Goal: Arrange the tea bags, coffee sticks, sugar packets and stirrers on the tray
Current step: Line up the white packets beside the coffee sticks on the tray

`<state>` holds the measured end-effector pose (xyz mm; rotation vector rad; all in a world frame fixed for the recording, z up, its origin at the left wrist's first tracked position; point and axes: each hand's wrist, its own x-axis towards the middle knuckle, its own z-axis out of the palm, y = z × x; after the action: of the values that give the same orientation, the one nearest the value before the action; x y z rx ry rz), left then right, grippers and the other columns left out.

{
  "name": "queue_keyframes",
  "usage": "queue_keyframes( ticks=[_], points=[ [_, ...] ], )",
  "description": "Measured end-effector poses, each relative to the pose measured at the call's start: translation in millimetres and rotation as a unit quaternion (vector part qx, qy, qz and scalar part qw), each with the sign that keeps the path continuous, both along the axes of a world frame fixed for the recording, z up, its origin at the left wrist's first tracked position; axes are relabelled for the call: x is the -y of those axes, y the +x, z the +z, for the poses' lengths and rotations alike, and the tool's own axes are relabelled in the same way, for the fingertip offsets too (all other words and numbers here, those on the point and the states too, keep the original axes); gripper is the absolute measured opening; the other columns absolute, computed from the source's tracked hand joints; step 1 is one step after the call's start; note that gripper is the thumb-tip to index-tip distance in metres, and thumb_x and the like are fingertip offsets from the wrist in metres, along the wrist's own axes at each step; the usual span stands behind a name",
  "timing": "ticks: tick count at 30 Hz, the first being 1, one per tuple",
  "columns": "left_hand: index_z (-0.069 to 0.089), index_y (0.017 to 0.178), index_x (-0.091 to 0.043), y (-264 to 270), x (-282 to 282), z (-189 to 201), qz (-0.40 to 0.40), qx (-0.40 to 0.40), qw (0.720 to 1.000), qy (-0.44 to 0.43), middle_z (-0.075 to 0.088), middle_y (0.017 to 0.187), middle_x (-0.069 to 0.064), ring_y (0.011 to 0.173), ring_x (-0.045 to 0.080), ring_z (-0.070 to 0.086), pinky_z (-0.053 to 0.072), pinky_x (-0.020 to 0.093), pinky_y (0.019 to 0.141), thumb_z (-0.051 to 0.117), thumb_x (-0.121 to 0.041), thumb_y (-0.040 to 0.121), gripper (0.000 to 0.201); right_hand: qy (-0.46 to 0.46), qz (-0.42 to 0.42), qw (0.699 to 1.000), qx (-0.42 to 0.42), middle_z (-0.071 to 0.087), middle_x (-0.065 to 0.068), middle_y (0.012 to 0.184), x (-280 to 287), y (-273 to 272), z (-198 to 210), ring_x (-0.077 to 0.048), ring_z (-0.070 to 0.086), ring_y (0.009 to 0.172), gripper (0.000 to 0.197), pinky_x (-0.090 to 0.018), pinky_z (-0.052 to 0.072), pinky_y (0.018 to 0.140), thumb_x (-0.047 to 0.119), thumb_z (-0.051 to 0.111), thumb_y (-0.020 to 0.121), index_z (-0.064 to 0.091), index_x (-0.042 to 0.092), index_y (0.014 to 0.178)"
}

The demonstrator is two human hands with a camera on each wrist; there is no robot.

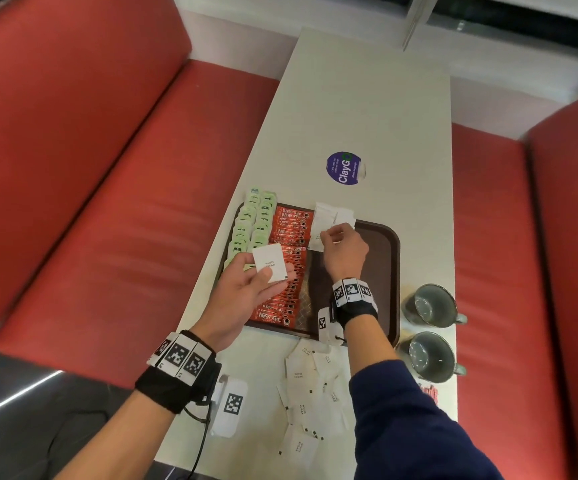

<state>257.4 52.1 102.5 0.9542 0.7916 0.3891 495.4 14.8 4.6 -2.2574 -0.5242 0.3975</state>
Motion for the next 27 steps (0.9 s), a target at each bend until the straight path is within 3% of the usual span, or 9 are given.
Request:
queue_keyframes(
  ticks=[5,7,10,12,14,18,21,24,27],
  points=[
    [0.046,0.135,-0.002,6.4,2.8,2.5,0.014,-0.004,1.0,0.0,0.076,0.127,0.02,0.113,0.035,0.078,0.062,0.038,0.102,0.058,-0.01,0.111,0.028,0.13,0.095,0.968,-0.191,0.078,0.004,0.087,20.1,-45.4,59.8,-0.012,0.074,0.084,0.045,-0.035,0.059,0.081,0.067,0.062,0.103,0.08,0.026,0.097],
    [0.047,0.131,-0.001,9.5,4.3,4.4,0.012,-0.003,1.0,0.015,0.079,0.119,0.02,0.109,0.035,0.079,0.063,0.038,0.098,0.06,-0.013,0.11,0.027,0.169,0.143,0.931,-0.29,0.077,-0.003,0.094,33.3,-61.6,74.9,-0.02,0.071,0.089,0.043,-0.038,0.056,0.08,0.058,0.065,0.105,0.078,0.018,0.099],
    [0.047,0.123,-0.006,13.1,6.9,5.8,0.018,-0.004,0.999,0.033,0.08,0.101,0.021,0.093,0.032,0.08,0.065,0.032,0.085,0.065,-0.014,0.106,0.027,0.243,0.199,0.868,-0.385,0.077,-0.011,0.121,50.8,-80.5,85.2,-0.034,0.073,0.113,0.018,-0.051,0.058,0.099,0.025,0.069,0.107,0.073,0.011,0.116],
    [0.045,0.12,-0.01,14.7,8.9,5.8,0.01,-0.007,0.999,0.044,0.078,0.091,0.021,0.08,0.028,0.075,0.062,0.032,0.076,0.068,-0.014,0.102,0.029,0.269,0.192,0.851,-0.409,0.076,-0.013,0.129,56.1,-88.1,87.1,-0.028,0.074,0.112,0.026,-0.045,0.06,0.096,0.012,0.061,0.108,0.07,0.012,0.133],
    [0.045,0.114,-0.01,14.9,9.9,3.3,-0.013,-0.031,0.997,0.075,0.077,0.088,0.022,0.073,0.028,0.071,0.059,0.032,0.069,0.073,-0.02,0.099,0.034,0.272,0.176,0.86,-0.395,0.077,-0.016,0.123,59.1,-90.2,87.1,-0.023,0.074,0.097,0.028,-0.047,0.058,0.088,0.009,0.056,0.107,0.071,0.009,0.131],
    [0.061,0.107,-0.008,15.8,6.4,-1.6,-0.051,-0.098,0.982,0.152,0.077,0.086,0.011,0.072,0.024,0.07,0.06,0.039,0.071,0.071,-0.031,0.104,0.025,0.204,0.126,0.94,-0.243,0.078,-0.01,0.104,68.1,-85.1,78.1,-0.04,0.072,0.1,0.016,-0.065,0.06,0.093,0.023,0.059,0.101,0.071,0.012,0.104],
    [0.07,0.111,-0.023,24.9,3.3,-0.1,-0.068,-0.114,0.971,0.198,0.077,0.1,-0.004,0.09,0.014,0.077,0.066,0.039,0.081,0.073,-0.047,0.1,0.027,0.123,0.155,0.973,-0.12,0.07,-0.003,0.09,71.4,-83.7,76.5,-0.025,0.068,0.088,0.025,-0.046,0.061,0.083,0.039,0.071,0.096,0.059,0.018,0.09],
    [0.072,0.108,-0.028,39.6,-3.6,-5.6,-0.07,-0.156,0.941,0.293,0.077,0.098,-0.011,0.089,0.0,0.073,0.06,0.025,0.08,0.075,-0.039,0.101,0.014,0.114,0.178,0.972,-0.101,0.073,0.009,0.103,73.7,-81.0,78.6,-0.007,0.069,0.093,0.016,-0.02,0.055,0.078,0.03,0.083,0.092,0.068,0.026,0.096],
    [0.075,0.103,-0.027,53.1,-14.6,-13.4,-0.069,-0.185,0.92,0.34,0.074,0.089,-0.012,0.081,0.003,0.072,0.063,0.03,0.08,0.074,-0.027,0.103,0.001,0.134,0.162,0.968,-0.134,0.078,0.009,0.107,79.1,-69.2,71.6,-0.01,0.075,0.101,0.006,-0.034,0.062,0.09,0.03,0.08,0.098,0.076,0.03,0.101]
  ],
)
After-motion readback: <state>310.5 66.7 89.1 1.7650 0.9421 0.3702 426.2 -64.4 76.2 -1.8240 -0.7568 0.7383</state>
